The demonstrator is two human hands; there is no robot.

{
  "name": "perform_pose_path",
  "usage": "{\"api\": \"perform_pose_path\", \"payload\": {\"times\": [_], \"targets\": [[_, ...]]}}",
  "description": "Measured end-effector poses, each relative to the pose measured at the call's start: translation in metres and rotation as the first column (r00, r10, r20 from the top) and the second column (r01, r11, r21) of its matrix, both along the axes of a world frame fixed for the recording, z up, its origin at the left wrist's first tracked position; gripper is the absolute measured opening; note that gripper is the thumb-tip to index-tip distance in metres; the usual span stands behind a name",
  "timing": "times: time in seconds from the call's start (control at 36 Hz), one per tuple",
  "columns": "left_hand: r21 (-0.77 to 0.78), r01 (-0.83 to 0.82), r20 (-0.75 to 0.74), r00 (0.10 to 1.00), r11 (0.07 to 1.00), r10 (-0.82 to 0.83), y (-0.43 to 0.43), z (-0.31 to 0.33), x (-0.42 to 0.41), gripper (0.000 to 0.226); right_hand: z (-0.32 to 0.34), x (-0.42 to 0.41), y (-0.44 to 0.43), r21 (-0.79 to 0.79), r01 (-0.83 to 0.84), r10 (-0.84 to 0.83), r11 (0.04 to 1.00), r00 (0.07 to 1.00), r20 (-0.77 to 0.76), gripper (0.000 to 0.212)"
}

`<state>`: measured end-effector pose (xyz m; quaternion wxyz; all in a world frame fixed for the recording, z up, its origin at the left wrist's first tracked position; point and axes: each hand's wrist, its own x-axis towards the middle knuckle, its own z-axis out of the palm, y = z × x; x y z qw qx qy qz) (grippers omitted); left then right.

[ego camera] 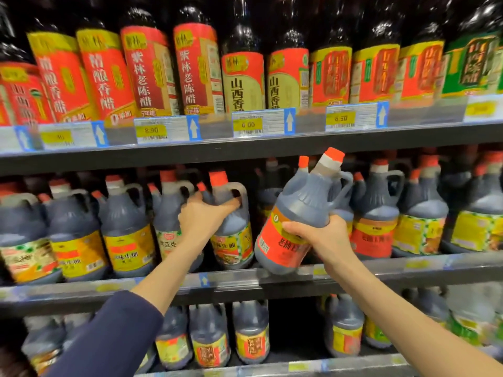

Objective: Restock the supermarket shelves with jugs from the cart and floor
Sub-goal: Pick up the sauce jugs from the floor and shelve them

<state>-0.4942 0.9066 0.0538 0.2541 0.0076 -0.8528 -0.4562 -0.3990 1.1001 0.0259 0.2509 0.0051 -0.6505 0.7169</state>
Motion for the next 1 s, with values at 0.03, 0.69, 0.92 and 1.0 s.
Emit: {"api": "perform_pose_path", "payload": {"times": [0.03, 0.69, 0.92, 1.0], "targets": [[-0.011, 0.004, 0.013, 1.000, 1.000, -0.004, 0.002, 0.000, -0.003, 0.065, -0.001, -0.001, 0.001, 0.016, 0.002, -0.002, 1.000, 1.000, 0.001, 0.040], [0.074, 0.363, 0.013, 0.931, 0.929, -0.365, -0.008, -0.059, 0.001, 0.097, -0.009, -0.015, -0.004, 0.132, 0.038, -0.036, 0.991, 0.999, -0.021, 0.086], [0.041, 0.220, -0.101, 0.971, 0.975, -0.215, 0.000, -0.063, 0.007, 0.100, -0.008, -0.013, -0.007, 0.125, 0.067, -0.066, 0.990, 0.998, -0.011, 0.089], [0.017, 0.136, -0.133, 0.982, 0.991, -0.133, 0.002, -0.065, 0.013, 0.099, -0.007, -0.012, -0.008, 0.114, 0.078, -0.077, 0.990, 0.997, -0.006, 0.086]]}}
